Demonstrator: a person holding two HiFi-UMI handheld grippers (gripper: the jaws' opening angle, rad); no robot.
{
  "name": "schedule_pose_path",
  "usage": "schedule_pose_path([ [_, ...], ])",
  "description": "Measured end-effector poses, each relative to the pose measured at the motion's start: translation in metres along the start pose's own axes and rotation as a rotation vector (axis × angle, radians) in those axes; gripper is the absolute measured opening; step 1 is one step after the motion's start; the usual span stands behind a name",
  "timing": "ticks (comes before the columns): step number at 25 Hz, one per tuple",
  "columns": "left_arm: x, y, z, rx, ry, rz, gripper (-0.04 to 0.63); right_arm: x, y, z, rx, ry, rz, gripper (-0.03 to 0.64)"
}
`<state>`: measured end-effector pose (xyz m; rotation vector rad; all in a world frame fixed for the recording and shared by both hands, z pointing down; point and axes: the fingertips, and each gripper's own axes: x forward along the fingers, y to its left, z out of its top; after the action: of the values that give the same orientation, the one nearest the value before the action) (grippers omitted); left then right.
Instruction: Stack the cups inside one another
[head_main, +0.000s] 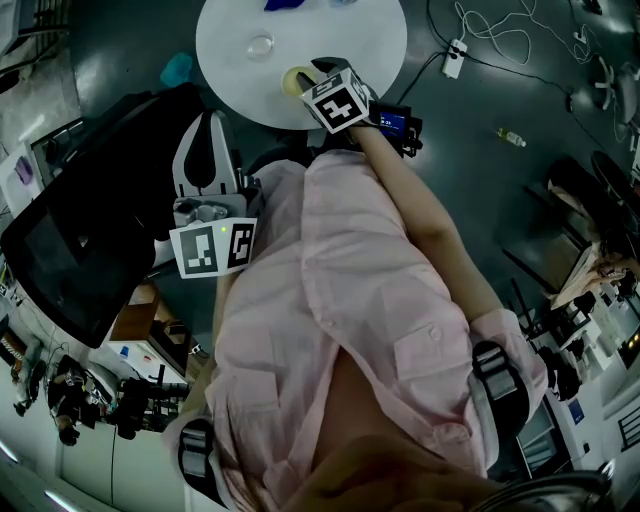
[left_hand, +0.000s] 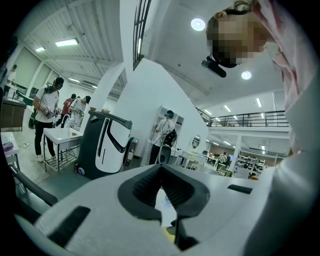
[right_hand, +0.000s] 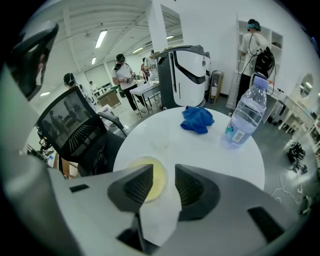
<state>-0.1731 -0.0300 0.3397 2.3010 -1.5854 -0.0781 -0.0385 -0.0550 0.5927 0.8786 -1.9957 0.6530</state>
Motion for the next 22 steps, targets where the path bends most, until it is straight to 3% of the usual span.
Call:
schedule_pose_path([
  [10, 0.0, -0.003, -0.001, 0.009, 0.004, -0.016, 0.016, -0.017, -0.005, 0.018, 0.001, -0.085, -0.058, 0.127],
  [16, 0.0, -0.005, -0.002, 0.013, 0.004, -0.023, 0.016, -0.049, -0.002, 0.043, 0.008, -0.235, -0.114, 0.125],
  [22, 0.0, -0.008, -0.001, 0.022, -0.002, -0.037, 0.015, -0.082, 0.005, 0.059, 0.053, -0.369, -0.129, 0.059],
])
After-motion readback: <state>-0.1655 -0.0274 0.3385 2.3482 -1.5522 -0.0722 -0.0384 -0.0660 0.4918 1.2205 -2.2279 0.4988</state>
